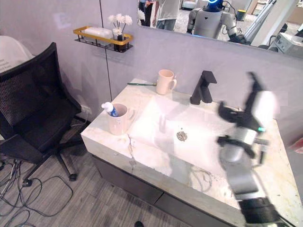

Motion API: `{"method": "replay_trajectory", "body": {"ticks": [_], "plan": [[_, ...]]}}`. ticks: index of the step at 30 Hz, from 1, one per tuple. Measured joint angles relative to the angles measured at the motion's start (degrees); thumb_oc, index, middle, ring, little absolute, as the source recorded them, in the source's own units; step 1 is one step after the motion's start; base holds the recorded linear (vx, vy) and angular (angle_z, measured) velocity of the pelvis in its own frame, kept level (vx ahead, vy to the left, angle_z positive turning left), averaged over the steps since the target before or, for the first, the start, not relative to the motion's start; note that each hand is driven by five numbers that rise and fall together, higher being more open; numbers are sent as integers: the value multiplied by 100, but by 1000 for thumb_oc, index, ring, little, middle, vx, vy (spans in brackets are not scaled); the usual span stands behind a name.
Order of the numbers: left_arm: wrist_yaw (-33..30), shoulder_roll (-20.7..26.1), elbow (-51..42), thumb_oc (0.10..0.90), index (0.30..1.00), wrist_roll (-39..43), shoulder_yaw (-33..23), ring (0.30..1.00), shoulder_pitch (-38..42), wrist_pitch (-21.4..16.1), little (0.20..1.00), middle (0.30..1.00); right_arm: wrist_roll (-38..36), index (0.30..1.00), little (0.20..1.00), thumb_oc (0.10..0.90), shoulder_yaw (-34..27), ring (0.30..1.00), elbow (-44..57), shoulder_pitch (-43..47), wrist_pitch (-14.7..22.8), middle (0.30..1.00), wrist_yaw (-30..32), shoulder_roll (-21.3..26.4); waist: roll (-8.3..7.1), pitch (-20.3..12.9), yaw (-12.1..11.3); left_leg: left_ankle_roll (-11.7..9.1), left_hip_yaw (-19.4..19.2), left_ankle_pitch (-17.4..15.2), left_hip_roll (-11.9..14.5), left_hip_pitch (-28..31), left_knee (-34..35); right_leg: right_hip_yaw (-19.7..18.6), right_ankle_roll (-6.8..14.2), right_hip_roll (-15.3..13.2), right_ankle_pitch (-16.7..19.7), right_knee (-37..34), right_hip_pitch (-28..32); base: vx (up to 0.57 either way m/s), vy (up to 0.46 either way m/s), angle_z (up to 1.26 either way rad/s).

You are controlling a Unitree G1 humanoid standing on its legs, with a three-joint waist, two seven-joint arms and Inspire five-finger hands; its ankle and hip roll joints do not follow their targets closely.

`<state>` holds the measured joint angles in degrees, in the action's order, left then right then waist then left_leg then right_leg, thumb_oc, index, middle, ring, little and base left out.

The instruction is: Organize the bathroom.

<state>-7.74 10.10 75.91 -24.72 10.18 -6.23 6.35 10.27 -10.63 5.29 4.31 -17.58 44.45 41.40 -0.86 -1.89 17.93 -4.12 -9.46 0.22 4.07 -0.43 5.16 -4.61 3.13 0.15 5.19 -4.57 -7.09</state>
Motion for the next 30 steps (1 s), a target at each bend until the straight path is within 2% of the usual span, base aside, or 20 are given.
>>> {"method": "replay_trajectory", "body": {"ticks": [3,7,9,10,12,13,14,15,18,20,25,26,28,29,30], "plan": [[142,60,-11,800,900,225,-200,900,-66,-17,900,900,-448,900,900,800,-1004,900,-622,-439,-77,900,969,275,-19,17,81,-15,-5,-43,15,2,2,-2,3,13,-6,-1,16,-23,-61,-2],[588,144,-20,800,900,288,-313,900,-101,-29,900,900,-1462,900,900,800,-2086,900,-1668,-809,24,900,1698,607,-42,33,227,-8,-32,-68,16,-3,2,-24,4,16,-7,0,12,-33,-52,-4],[745,202,-7,800,900,475,-300,900,-105,-73,900,900,-2139,900,900,800,-2619,900,-2334,-939,321,900,2056,719,-37,30,282,-12,-34,-82,20,-6,2,-30,4,19,-7,-1,7,-37,-58,-1],[789,245,2,800,900,488,-292,900,-87,-121,900,900,-2485,900,900,800,-2804,900,-2728,-969,626,900,2185,798,-30,26,298,-8,-35,-94,20,-10,2,-28,4,19,-8,-1,4,-31,-36,-1],[845,268,1,800,900,486,-199,900,-75,-162,900,900,-3018,900,900,800,-3167,900,-3104,-975,934,900,2293,846,-1,7,312,-3,-46,-107,19,-9,3,-37,4,19,-9,-1,-1,0,0,0],[877,282,3,800,900,487,-155,900,-62,-166,900,900,-3250,900,900,800,-3290,900,-3302,-997,1155,900,2358,868,11,-1,332,11,-45,-139,19,-9,3,-37,4,19,-11,-1,0,-35,-31,0],[921,323,0,800,900,493,-87,900,-37,-224,900,900,-3812,900,900,800,-3558,900,-3887,-1001,1548,900,2415,979,16,-3,324,6,-41,-143,18,-19,3,-27,3,16,-12,-1,-6,-39,-27,1],[924,337,0,800,900,510,-76,900,-13,-251,900,900,-4124,900,900,800,-3663,900,-4065,-1007,1722,900,2449,993,22,-7,328,12,-43,-150,19,-23,3,-29,2,16,-12,-1,-10,-36,-22,1],[939,372,1,800,900,667,123,900,26,-251,900,900,-4852,900,900,800,-3755,900,-4850,-1003,2188,900,2416,1102,31,-15,363,21,-46,-158,16,-50,2,-27,0,14,-14,0,-34,-24,-5,0],[971,406,-2,800,900,720,126,900,33,-256,900,900,-5802,900,900,800,-3834,900,-5270,-993,2383,900,2353,1102,36,-19,364,36,-45,-136,12,-102,2,-15,-1,8,-11,1,-85,-44,15,1],[1058,458,-13,800,900,767,139,900,150,-246,900,900,-7506,900,900,800,-3639,900,-5721,-1013,2439,900,2055,795,75,-37,414,23,-79,-117,0,-102,1,-3,-4,-7,-12,1,-88,-28,30,0],[1072,477,-17,800,900,850,145,900,179,-237,900,900,-7793,900,900,800,-3549,900,-5816,-1027,2430,900,1949,621,103,-40,415,27,-76,-116,-4,-99,-1,-3,-5,-9,-12,0,-89,-51,109,2],[1094,528,-209,800,900,1022,236,900,193,-159,900,900,-8424,900,900,800,-3195,900,-5991,-1149,2372,900,1450,-24,110,-49,411,29,-111,-102,-33,-80,-25,-39,-8,-7,-16,-28,-158,-38,164,-7],[1101,602,-254,800,900,1122,261,900,184,-108,900,900,-8715,900,900,800,-3113,900,-5994,-1130,2244,900,1247,-340,60,-23,411,39,-168,-95,-18,-99,-3,-55,-5,-11,-12,1,-166,-27,186,-32],[1097,566,-270,800,900,1273,360,900,202,-37,900,900,-9029,900,900,800,-3067,900,-6091,-1123,2047,900,1024,-629,151,-46,417,51,-291,-112,-56,-71,-20,-184,13,-9,9,0,-198,-26,191,-49]]}}
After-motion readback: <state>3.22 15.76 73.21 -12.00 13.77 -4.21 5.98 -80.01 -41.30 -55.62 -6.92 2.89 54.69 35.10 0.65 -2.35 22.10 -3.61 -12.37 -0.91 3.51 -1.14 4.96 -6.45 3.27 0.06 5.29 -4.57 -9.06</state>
